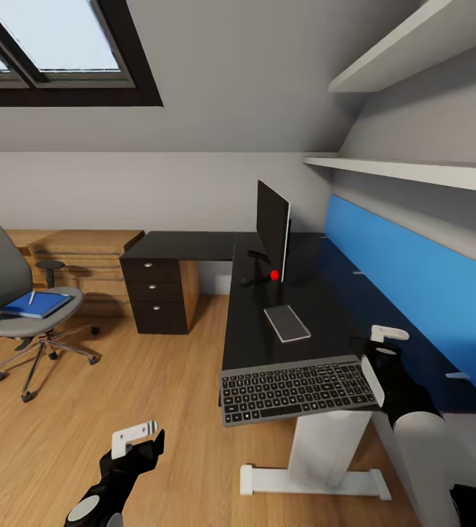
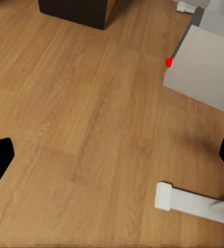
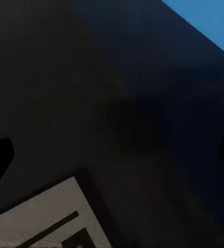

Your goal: In the bedroom, organize the workspace by keeping the computer under the desk, ensuring the monitor is on the desk, placing the keyboard on the desk next to the monitor, placing the mouse on the desk next to the keyboard, moving the folder from the swivel chair onto the desk next to the mouse, stacking the notebook on top of the folder with the pen on top of the notebook, and positioning the swivel chair next to the desk.

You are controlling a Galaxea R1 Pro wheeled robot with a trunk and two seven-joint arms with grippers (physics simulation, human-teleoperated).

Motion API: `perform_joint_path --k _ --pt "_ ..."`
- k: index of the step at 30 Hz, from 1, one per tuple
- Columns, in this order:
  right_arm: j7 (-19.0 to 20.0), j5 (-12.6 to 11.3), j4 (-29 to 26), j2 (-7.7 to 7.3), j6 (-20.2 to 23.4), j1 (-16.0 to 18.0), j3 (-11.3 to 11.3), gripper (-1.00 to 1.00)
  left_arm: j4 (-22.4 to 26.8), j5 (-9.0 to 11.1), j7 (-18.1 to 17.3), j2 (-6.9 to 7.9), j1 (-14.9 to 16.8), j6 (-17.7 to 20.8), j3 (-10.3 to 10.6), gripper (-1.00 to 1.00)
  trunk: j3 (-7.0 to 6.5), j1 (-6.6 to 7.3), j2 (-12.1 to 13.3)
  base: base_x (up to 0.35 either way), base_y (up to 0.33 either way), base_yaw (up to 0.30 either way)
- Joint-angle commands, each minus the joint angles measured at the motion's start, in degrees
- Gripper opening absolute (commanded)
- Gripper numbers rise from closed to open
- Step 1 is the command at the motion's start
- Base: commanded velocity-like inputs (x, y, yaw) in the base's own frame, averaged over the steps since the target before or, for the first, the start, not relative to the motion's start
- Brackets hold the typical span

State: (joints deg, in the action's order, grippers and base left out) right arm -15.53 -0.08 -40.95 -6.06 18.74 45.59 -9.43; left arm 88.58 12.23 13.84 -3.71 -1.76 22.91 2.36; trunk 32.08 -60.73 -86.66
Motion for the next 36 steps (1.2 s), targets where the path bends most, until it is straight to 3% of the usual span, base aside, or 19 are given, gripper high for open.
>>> perform_joint_path --k 1,28,29,30,35,36 --pt "-0.2 0.0 -0.1 0.00 0.3 0.0 0.0 1.00 0.1 0.6 0.5 0.01 0.0 0.2 0.1 1.00 0.05 0.02 0.0 -0.235 0.000 0.000" --pt "-0.2 -0.4 0.1 0.74 0.4 -0.1 0.3 1.00 0.1 0.7 0.4 -0.06 0.0 0.2 0.1 1.00 0.05 0.02 0.0 -0.308 0.033 0.000" --pt "-0.2 -0.4 0.1 1.37 0.4 -0.1 0.3 1.00 0.1 0.7 0.4 -0.06 0.0 0.1 0.1 1.00 0.05 0.02 0.0 -0.128 0.222 0.000" --pt "-0.1 -0.2 0.1 3.26 0.4 -0.2 0.3 1.00 0.1 0.7 0.4 -0.04 0.0 0.1 0.1 1.00 0.05 0.02 0.0 -0.042 0.084 0.000" --pt "0.0 -0.2 0.8 5.80 0.4 -0.7 0.2 1.00 0.1 0.7 0.4 0.00 0.0 0.1 0.1 1.00 0.05 0.02 0.0 -0.021 0.043 0.000" --pt "0.1 -0.3 1.8 7.59 0.4 -0.9 0.2 1.00 0.1 0.7 0.4 0.01 0.0 0.1 0.1 1.00 0.05 0.02 0.0 -0.004 0.009 0.000"
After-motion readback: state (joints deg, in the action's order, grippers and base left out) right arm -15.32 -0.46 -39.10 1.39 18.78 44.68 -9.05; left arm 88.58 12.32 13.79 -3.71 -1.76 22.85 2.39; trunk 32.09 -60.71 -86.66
